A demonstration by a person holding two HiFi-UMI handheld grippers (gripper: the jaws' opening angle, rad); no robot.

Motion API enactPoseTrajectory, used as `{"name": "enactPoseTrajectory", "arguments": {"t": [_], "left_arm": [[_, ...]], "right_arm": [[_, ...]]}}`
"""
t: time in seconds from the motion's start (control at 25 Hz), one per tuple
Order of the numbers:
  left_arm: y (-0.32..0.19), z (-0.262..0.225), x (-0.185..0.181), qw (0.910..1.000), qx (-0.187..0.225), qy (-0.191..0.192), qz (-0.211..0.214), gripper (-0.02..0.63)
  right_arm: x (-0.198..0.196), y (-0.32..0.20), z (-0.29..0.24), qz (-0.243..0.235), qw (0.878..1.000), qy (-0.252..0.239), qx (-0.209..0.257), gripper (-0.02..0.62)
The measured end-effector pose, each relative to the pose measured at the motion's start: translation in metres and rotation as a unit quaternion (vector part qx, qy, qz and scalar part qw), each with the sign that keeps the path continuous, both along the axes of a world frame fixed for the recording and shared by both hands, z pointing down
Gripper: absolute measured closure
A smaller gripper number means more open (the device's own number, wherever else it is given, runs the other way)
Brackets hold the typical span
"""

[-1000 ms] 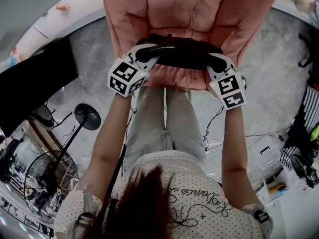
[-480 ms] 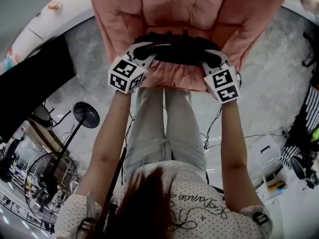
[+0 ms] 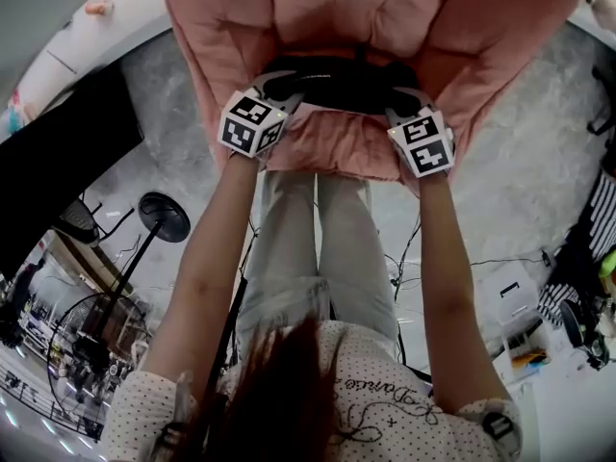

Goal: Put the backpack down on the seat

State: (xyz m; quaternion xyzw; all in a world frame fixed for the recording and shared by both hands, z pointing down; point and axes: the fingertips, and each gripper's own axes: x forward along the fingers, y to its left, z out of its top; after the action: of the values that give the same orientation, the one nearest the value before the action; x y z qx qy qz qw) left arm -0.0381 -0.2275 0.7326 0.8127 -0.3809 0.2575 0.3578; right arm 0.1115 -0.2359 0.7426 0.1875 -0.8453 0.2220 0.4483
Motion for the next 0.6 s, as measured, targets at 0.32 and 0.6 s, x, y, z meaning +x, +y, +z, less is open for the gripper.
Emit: {"name": "enactPoseTrajectory", "arguments": {"t": [0.32, 0.6], "left_arm": [[-0.002, 0.025, -0.005, 0.9999, -0.014, -0.001, -0.01, 0.514], [-0.002, 0.035, -0.014, 0.9987, -0.028, -0.027, -0.032, 0.39]], "right_arm": [[-0.002, -0.003, 0.023, 0.003, 1.0, 0.013, -0.004, 0.532], [0.0, -0.002, 0.032, 0.004, 1.0, 0.024, -0.014, 0.486]]}}
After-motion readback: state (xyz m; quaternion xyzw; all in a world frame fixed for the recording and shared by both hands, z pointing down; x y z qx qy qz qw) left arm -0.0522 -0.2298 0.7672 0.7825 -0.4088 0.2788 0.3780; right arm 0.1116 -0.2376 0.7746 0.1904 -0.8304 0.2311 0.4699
